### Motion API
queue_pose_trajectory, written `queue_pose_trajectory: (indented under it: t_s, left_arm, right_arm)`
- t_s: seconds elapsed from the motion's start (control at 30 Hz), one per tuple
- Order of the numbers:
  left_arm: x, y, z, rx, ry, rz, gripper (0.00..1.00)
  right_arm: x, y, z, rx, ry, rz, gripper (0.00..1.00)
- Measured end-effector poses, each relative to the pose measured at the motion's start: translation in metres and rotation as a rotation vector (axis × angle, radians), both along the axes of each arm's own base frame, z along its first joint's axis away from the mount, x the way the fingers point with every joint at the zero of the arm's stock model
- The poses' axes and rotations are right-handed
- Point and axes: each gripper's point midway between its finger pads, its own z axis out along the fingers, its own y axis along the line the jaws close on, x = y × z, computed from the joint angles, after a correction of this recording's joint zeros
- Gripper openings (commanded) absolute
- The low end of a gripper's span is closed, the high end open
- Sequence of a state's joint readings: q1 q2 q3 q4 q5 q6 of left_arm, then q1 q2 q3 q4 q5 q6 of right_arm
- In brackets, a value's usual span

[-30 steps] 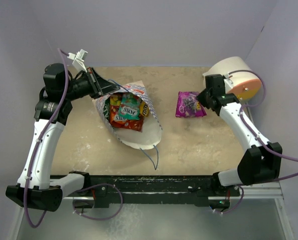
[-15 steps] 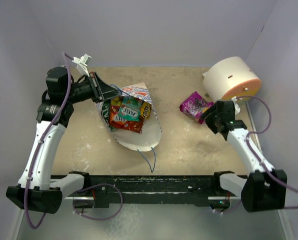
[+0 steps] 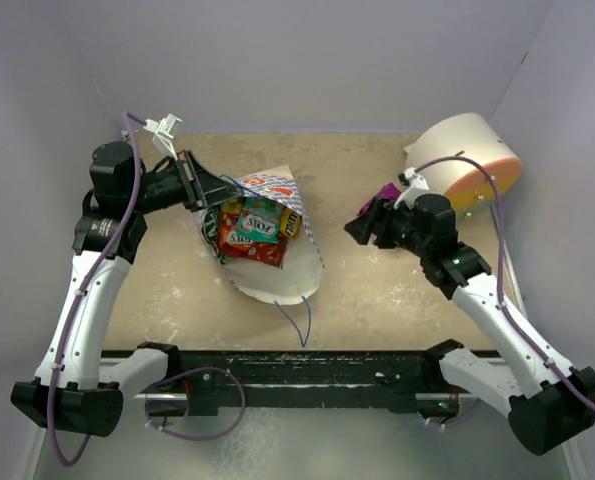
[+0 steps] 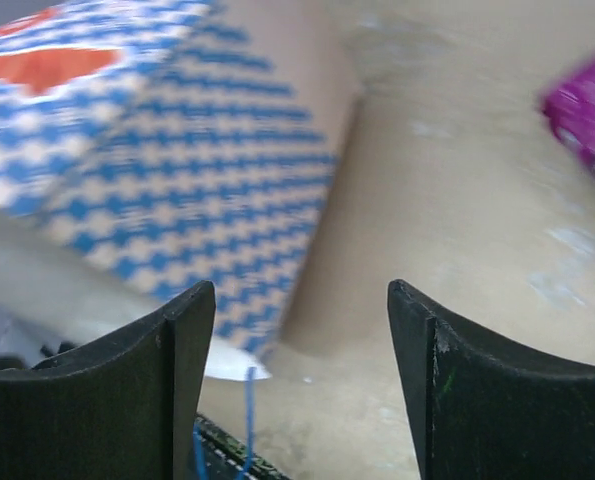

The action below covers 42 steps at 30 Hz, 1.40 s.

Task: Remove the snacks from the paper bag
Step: Take out the snack from the paper bag.

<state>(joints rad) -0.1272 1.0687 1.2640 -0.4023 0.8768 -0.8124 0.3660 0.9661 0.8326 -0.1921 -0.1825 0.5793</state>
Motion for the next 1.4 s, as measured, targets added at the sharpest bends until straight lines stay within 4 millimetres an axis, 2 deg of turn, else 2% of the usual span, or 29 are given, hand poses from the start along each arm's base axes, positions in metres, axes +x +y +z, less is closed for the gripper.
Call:
queue_pose_trajectory:
  t_s: [0.03,0.17,0.23,0.33,0.43,0.53,0.7,0.8,0.9,1.0,1.13,1.23,1.4]
  left_arm:
    - [0.0,0.0,0.001,-0.003,-0.002,-0.001,0.0]
    - [0.0,0.0,0.005,-0.008,-0.019,-0.002,0.0]
    - [-0.001,0.0,0.006,-0.013,-0.022,-0.001,0.0]
    - [-0.005,0.0,0.009,-0.017,-0.036,-0.001,0.0]
    - [-0.008,0.0,0.008,-0.017,-0.036,-0.003,0.0]
    - [-0.01,0.0,0.005,-0.012,-0.018,-0.003,0.0]
    - [-0.012,0.001,-0.001,-0.007,0.017,-0.001,0.0]
    - [-0.012,0.002,-0.003,-0.001,0.029,0.007,0.0]
    - [-0.013,0.003,-0.003,0.002,0.026,0.018,0.0]
    - [-0.015,0.004,-0.001,0.001,0.019,0.022,0.0]
    - [-0.015,0.004,-0.001,0.003,0.019,0.028,0.0]
    - [-0.015,0.004,-0.003,0.006,0.027,0.029,0.0]
    - [-0.015,0.004,-0.003,0.008,0.044,0.029,0.0]
  right_arm:
    - [0.001,0.011,0.016,0.016,-0.043,0.032,0.68]
    - [-0.019,0.074,0.047,0.039,-0.14,0.219,0.66]
    - [-0.033,0.105,0.054,0.031,-0.189,0.314,0.64]
    - [-0.058,0.144,0.053,0.002,-0.261,0.454,0.62]
    - [-0.086,0.179,0.048,-0.06,-0.365,0.607,0.61]
    - [-0.102,0.203,0.035,-0.149,-0.469,0.727,0.61]
    - [-0.11,0.23,-0.016,-0.381,-0.591,0.906,0.64]
    - [-0.096,0.238,-0.043,-0.52,-0.627,0.939,0.63]
    - [-0.078,0.239,-0.051,-0.598,-0.657,0.882,0.63]
    - [-0.06,0.243,-0.044,-0.601,-0.687,0.775,0.6]
    - [-0.033,0.26,-0.029,-0.529,-0.69,0.586,0.47]
    - [-0.014,0.275,-0.026,-0.463,-0.674,0.458,0.48]
    - [0.004,0.287,-0.045,-0.406,-0.625,0.332,0.56]
